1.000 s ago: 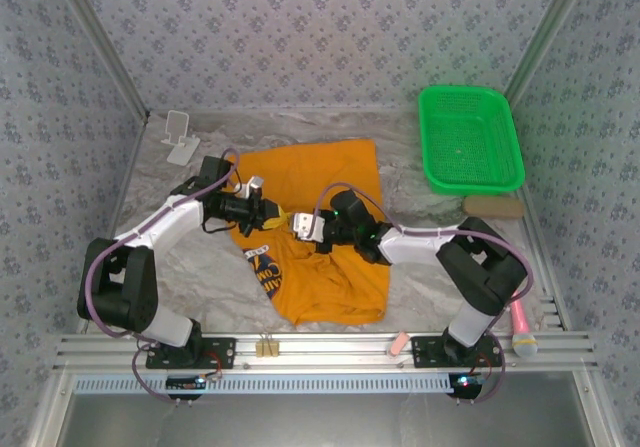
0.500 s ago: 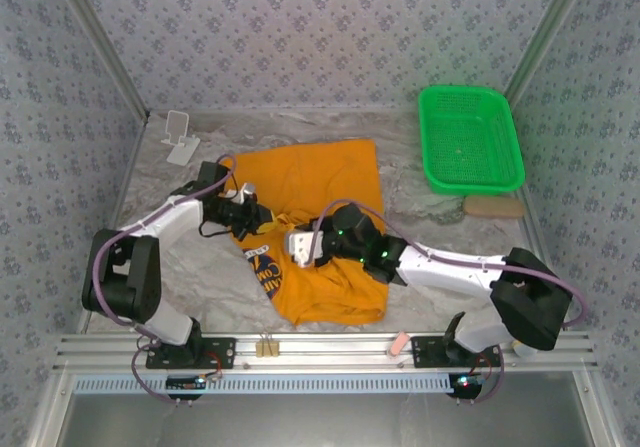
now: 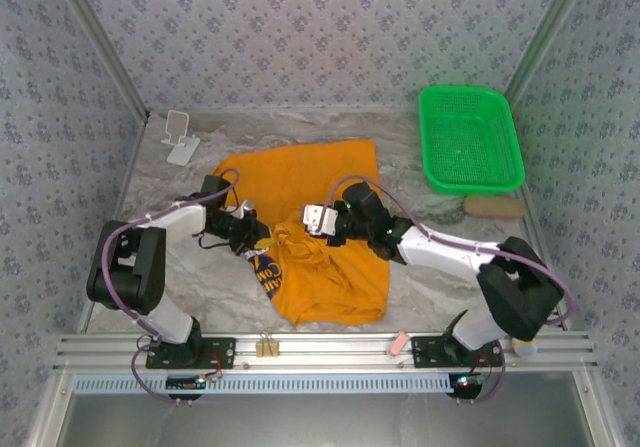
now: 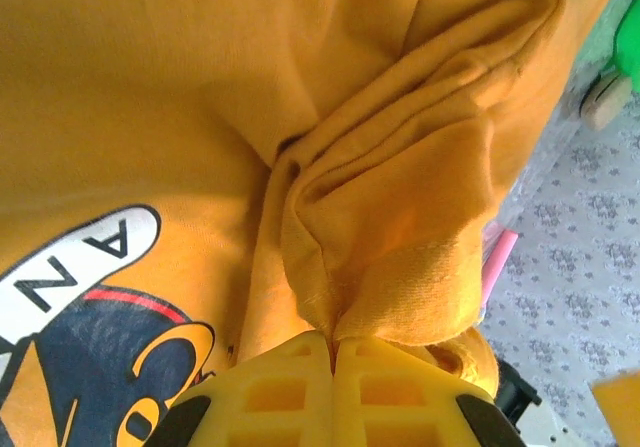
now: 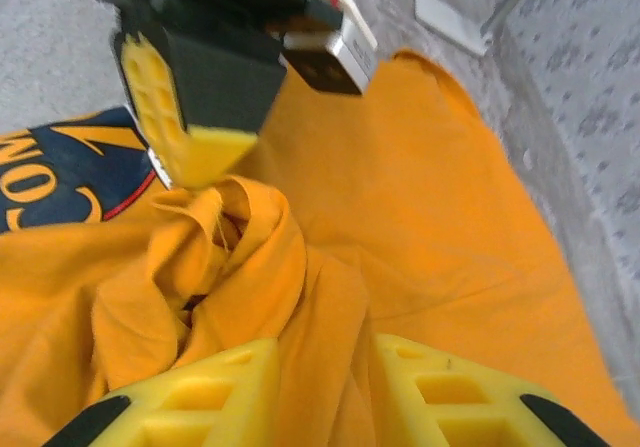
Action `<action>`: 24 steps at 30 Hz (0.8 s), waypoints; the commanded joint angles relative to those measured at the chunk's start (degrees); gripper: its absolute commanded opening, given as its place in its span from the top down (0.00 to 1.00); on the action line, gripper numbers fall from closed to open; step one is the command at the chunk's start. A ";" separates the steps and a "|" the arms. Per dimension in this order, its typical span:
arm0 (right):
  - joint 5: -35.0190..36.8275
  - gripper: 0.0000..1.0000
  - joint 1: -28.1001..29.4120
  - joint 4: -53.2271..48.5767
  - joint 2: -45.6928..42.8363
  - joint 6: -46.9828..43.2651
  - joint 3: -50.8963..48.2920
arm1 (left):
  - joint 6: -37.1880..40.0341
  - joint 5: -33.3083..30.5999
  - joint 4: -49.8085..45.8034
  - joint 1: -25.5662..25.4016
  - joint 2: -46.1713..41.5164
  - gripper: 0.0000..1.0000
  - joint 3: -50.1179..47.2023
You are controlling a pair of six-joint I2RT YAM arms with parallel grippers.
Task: Fold the inside-out t-shirt
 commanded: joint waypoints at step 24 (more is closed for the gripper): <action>0.61 1.00 5.61 3.21 6.21 -5.59 3.71 | 2.50 -2.17 -1.77 5.50 -4.27 1.00 -0.95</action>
